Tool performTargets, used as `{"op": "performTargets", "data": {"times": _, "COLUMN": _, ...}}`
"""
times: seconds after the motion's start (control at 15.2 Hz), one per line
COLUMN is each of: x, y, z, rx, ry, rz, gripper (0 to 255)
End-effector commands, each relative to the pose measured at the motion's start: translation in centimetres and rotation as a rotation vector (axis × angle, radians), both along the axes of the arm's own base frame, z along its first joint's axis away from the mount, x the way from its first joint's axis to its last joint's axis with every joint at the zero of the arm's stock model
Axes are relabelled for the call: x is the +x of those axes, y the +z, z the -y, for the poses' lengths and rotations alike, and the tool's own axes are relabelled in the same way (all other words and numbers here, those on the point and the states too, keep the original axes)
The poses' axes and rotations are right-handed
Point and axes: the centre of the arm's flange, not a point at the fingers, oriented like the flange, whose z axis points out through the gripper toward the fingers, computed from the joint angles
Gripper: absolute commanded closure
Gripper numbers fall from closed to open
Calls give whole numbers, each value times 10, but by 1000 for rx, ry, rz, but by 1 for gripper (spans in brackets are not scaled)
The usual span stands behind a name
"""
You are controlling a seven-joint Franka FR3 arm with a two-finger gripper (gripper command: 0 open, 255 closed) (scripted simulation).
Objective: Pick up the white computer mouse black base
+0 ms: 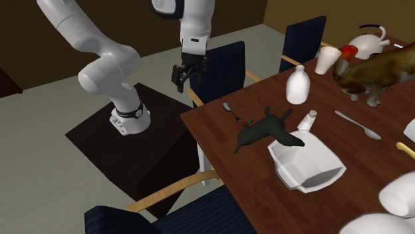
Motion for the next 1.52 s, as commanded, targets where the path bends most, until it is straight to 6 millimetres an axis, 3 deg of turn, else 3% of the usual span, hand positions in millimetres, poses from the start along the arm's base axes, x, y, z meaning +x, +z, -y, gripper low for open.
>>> {"op": "performTargets", "data": {"times": 0.0, "x": 7, "y": -16, "z": -23, "rx": -11, "ry": -17, "rz": 10, "gripper": 0}}
{"op": "performTargets", "data": {"times": 1.12, "x": 80, "y": -163, "z": -190, "rx": -115, "ry": -145, "rz": 77, "gripper": 0}}
{"op": "performTargets", "data": {"times": 1.45, "x": 83, "y": -189, "z": -195, "rx": -118, "ry": -149, "rz": 79, "gripper": 0}}
